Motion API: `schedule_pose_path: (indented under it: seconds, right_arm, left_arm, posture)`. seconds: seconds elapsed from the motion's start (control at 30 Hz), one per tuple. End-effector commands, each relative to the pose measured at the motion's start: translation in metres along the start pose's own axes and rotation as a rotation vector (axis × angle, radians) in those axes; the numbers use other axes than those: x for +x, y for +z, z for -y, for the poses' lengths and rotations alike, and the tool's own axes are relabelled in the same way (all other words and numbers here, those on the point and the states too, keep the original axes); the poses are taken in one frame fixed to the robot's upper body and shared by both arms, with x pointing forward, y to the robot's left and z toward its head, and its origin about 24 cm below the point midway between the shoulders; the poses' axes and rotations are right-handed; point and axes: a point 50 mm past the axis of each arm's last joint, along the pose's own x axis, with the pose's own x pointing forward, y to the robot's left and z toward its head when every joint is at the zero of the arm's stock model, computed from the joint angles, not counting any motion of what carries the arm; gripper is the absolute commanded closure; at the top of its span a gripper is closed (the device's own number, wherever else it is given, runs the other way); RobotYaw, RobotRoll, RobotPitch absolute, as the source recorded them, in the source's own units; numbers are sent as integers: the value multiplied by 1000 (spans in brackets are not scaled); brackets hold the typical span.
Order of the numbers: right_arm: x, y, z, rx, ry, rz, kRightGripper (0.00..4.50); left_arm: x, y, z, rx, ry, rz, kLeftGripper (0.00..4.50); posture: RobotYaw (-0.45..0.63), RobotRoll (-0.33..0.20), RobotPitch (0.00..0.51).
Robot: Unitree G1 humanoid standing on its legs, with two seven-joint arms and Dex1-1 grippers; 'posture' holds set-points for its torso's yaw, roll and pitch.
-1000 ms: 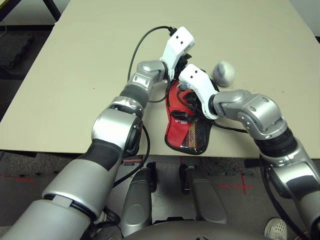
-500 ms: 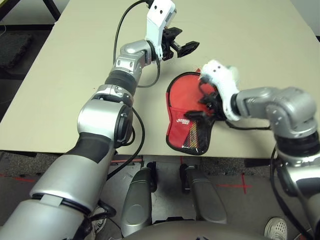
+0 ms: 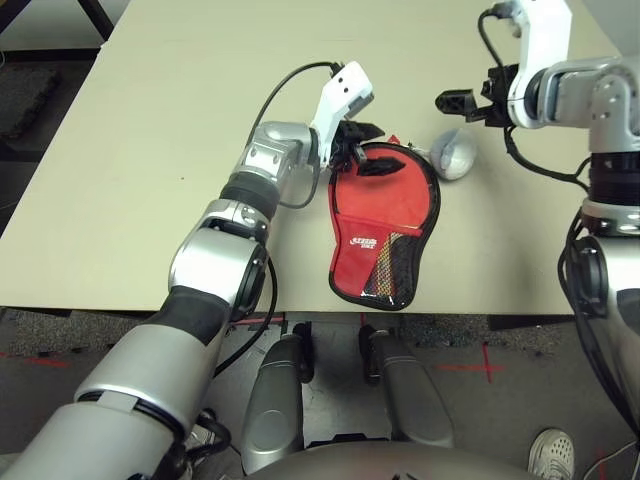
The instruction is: Store the ping-pong paddle in its case and zip it.
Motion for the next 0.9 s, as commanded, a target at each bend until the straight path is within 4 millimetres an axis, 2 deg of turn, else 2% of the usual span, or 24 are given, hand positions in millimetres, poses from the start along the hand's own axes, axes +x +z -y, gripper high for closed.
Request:
schedule_pose_path:
  seconds: [0.03,0.23,0.4,0.43,0.47,0.73,0.83,0.9]
  right_arm:
    - [9,-20,6,7,-35,-89,0]
    - [12,-42,11,24,-54,-193,0]
    - [15,-50,10,98,-33,-246,0]
    - [16,-51,11,105,-35,-250,396]
    - [17,-52,11,112,-39,-255,563]
    - [20,-58,18,103,-67,-263,3478]
    - [18,-58,25,67,-102,-251,4234]
    - [16,-58,32,22,-130,-245,4333]
  left_arm:
    - [5,-10,9,0,-68,-74,34]
    - [7,-17,16,-7,-119,-132,34]
    - [10,-21,17,-2,-112,-153,34]
    - [11,-22,17,19,-106,-164,0]
    - [12,-22,18,26,-108,-168,0]
    - [18,-27,20,-16,-106,-205,0]
    - [19,-29,20,-39,-92,-216,0]
    - [19,-30,18,-50,-70,-222,0]
  posture:
    - [-95,0,211]
    - [-99,0,204]
    - [-111,0,202]
    - [-112,0,201]
    - [-112,0,200]
    - [-113,0,195]
    - [-117,0,193]
    - [-117,0,193]
